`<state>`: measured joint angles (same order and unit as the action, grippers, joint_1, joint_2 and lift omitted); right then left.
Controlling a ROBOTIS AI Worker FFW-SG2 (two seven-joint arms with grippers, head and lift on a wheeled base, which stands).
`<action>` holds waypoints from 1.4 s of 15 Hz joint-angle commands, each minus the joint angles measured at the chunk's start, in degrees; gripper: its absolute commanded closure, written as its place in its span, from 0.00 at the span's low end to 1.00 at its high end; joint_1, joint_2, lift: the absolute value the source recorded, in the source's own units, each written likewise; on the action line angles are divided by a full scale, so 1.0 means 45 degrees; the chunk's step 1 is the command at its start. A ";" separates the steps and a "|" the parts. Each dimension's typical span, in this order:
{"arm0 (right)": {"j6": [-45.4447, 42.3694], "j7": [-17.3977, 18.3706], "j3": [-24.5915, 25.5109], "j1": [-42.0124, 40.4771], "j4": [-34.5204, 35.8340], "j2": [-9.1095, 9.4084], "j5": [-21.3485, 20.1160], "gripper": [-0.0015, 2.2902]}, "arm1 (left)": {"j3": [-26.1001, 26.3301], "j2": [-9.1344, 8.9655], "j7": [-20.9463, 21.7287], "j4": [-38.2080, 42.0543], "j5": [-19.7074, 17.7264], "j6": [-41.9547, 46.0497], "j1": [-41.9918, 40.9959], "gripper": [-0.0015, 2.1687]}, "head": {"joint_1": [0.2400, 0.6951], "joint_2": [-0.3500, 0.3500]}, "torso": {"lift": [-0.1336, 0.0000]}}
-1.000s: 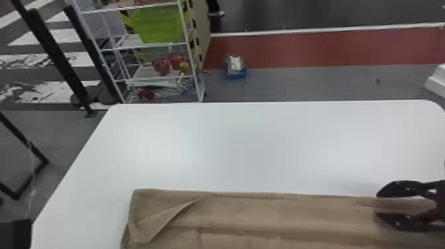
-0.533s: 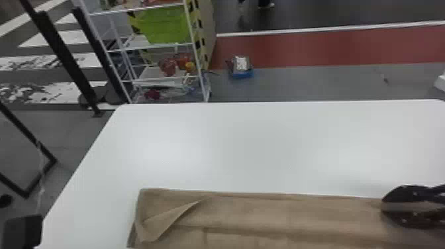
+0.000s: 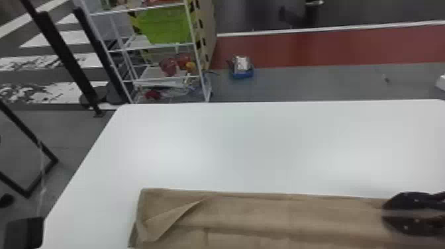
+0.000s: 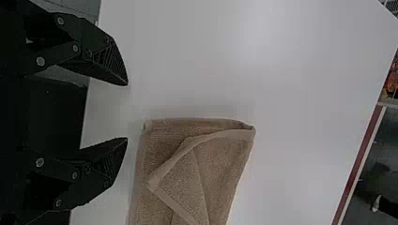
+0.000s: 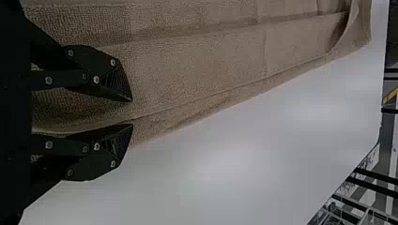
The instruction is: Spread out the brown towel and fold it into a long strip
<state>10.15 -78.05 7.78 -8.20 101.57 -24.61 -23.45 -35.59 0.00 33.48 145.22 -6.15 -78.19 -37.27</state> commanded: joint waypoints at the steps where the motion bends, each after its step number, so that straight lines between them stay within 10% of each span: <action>1: 0.0040 -0.0061 -0.0109 -0.0053 0.0007 -0.0001 -0.0081 0.36 | -0.0002 -0.0033 0.0002 0.0014 -0.0019 -0.0038 -0.0038 0.26 | 1.00 0.77 | 0.08; 6: 0.0352 -0.0061 -0.0109 -0.0131 0.0221 -0.0059 0.0017 0.61 | -0.0041 -0.0033 0.0041 0.0053 -0.0039 -0.0038 -0.0135 0.26 | 1.00 0.78 | 0.08; 21: -0.0312 -0.0061 0.1376 -0.3627 0.3307 -0.0567 0.1443 0.62 | -0.0080 -0.0033 -0.0037 0.0307 0.0000 -0.0702 0.0080 0.26 | 1.00 0.82 | 0.08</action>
<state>9.36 -78.05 14.13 -23.16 115.91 -26.97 -16.90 -36.06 0.00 33.28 146.61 -6.15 -81.06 -37.02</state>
